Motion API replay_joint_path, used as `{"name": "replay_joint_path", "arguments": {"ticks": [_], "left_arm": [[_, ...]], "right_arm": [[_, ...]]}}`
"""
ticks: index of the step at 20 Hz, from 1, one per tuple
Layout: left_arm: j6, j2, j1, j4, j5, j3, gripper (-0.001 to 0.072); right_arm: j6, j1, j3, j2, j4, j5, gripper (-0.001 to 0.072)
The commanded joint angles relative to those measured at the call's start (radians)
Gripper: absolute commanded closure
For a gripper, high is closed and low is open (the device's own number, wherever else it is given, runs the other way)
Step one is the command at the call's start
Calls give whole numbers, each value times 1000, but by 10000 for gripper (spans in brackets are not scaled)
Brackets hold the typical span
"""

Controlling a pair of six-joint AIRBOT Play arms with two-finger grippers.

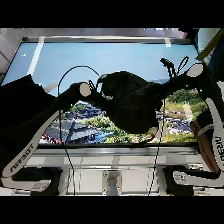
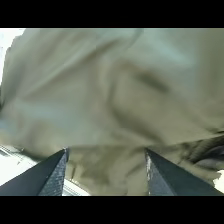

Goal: Fold the clothes and pants, and hang the long-sleeved shirts on hangers.

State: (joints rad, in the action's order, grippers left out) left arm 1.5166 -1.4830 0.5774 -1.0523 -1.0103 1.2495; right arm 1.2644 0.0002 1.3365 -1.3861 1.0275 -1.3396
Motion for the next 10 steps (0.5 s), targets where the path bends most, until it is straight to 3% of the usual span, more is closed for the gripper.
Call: {"name": "replay_joint_path", "arguments": {"ticks": [1, 5, 8, 9, 10], "left_arm": [[116, 64, 84, -138, -68, -143, 696], [225, 98, 127, -144, 25, -268, 696], [227, 230, 72, -149, 228, -268, 690], [226, 280, 37, -163, 280, -268, 545], [228, 322, -2, -204, 313, -268, 95]], "right_arm": [[-1, 6, 1, 0, 0, -6, 186], [-1, 6, 1, 0, 2, -7, 186], [-1, 6, 1, 0, 15, -11, 186], [-1, 6, 1, 0, 29, -11, 186], [-1, 6, 1, 0, 43, -9, 186]]}}
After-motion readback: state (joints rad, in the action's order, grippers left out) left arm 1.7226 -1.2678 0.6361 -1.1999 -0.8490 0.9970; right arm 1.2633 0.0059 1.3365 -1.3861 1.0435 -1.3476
